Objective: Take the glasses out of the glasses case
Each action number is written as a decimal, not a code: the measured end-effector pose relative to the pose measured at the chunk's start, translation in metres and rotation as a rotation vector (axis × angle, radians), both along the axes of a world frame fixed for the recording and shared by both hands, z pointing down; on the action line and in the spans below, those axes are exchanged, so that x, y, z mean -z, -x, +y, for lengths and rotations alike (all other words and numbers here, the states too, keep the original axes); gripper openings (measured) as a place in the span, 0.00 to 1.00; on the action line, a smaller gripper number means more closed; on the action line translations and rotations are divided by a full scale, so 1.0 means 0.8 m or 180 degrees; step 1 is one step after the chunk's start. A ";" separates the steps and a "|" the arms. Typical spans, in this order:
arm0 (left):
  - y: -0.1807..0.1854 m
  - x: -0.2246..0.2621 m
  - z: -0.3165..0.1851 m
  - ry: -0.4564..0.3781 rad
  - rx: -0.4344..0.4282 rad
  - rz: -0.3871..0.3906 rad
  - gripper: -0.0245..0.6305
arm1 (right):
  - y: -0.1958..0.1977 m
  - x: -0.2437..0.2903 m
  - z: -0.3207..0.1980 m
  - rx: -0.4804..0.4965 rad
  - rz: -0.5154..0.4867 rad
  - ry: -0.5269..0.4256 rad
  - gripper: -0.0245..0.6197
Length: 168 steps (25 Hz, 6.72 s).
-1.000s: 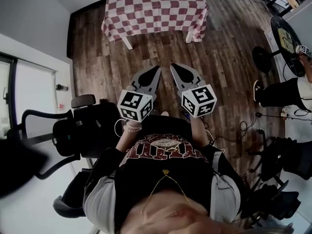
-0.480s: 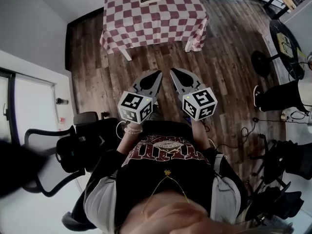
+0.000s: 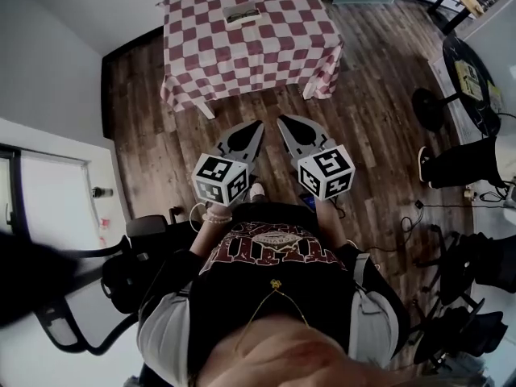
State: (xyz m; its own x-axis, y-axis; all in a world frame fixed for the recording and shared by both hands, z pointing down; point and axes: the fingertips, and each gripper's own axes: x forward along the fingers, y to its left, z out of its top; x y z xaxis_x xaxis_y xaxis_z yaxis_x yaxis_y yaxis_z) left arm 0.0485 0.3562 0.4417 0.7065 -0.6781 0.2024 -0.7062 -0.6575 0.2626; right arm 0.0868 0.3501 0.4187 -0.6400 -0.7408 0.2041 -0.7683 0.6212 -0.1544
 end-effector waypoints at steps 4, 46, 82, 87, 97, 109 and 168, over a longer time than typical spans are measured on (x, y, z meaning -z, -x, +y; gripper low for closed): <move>0.013 -0.006 -0.026 0.0051 -0.0085 -0.0067 0.04 | 0.011 -0.005 -0.027 -0.0044 0.0054 0.0018 0.06; -0.014 0.014 -0.315 0.0067 0.0168 -0.0235 0.04 | -0.008 -0.007 -0.318 0.0349 0.0125 0.0188 0.06; 0.066 -0.014 -0.533 0.0246 0.0263 -0.0279 0.04 | 0.061 -0.035 -0.534 0.0488 0.0228 0.0312 0.06; 0.087 -0.025 -0.567 0.0337 0.0135 -0.0285 0.04 | 0.082 -0.044 -0.568 0.0449 0.0321 0.0336 0.06; 0.116 -0.048 -0.598 0.0511 -0.0062 -0.0219 0.04 | 0.097 -0.062 -0.605 0.0240 0.0522 0.0362 0.06; 0.123 -0.056 -0.611 0.0627 0.0097 -0.0174 0.04 | 0.099 -0.065 -0.640 0.0413 0.0696 0.0315 0.06; 0.118 -0.125 -0.661 0.1371 -0.0142 -0.0519 0.04 | 0.090 -0.168 -0.740 0.1382 0.1592 0.0564 0.06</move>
